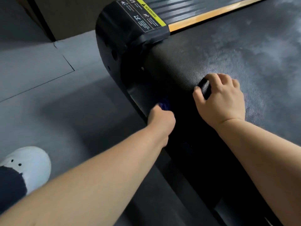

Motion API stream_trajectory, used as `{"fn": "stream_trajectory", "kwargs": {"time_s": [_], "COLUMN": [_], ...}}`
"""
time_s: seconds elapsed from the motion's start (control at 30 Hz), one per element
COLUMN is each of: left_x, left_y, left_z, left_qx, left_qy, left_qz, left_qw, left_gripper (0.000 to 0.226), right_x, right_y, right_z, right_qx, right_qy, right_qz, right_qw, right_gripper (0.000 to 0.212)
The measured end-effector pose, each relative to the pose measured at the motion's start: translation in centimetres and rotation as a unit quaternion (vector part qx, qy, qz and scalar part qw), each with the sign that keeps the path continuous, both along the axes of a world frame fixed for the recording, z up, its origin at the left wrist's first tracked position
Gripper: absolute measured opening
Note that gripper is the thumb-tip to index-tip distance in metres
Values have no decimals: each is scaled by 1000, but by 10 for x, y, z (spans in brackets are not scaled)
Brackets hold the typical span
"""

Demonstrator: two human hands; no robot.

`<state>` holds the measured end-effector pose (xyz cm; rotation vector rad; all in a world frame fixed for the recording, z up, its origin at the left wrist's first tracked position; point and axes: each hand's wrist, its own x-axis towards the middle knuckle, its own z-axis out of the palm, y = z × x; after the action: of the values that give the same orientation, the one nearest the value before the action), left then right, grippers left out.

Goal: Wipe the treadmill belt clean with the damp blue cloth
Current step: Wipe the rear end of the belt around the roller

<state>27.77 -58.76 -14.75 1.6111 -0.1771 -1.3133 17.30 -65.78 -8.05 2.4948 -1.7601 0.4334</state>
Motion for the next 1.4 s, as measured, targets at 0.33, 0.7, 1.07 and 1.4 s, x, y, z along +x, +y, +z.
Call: {"fn": "stream_trajectory", "kwargs": {"time_s": [0.33, 0.7, 1.07, 1.4], "left_x": [69, 38, -26, 30], "left_y": [-24, -26, 32, 12], "left_z": [2, 5, 2, 2], "left_qx": [-112, -6, -89, -89], "left_qy": [64, -76, -40, 16], "left_qz": [139, 18, -18, 94], "left_qw": [982, 997, 995, 992], "left_gripper": [38, 51, 31, 33], "right_x": [-23, -27, -27, -34], "right_y": [13, 19, 20, 32], "right_z": [3, -4, -3, -7], "right_qx": [32, -4, 3, -128], "right_qy": [-9, 10, 16, -181], "right_qz": [10, -18, -10, -53], "right_qw": [999, 1000, 1000, 974], "right_gripper": [44, 44, 43, 34]}}
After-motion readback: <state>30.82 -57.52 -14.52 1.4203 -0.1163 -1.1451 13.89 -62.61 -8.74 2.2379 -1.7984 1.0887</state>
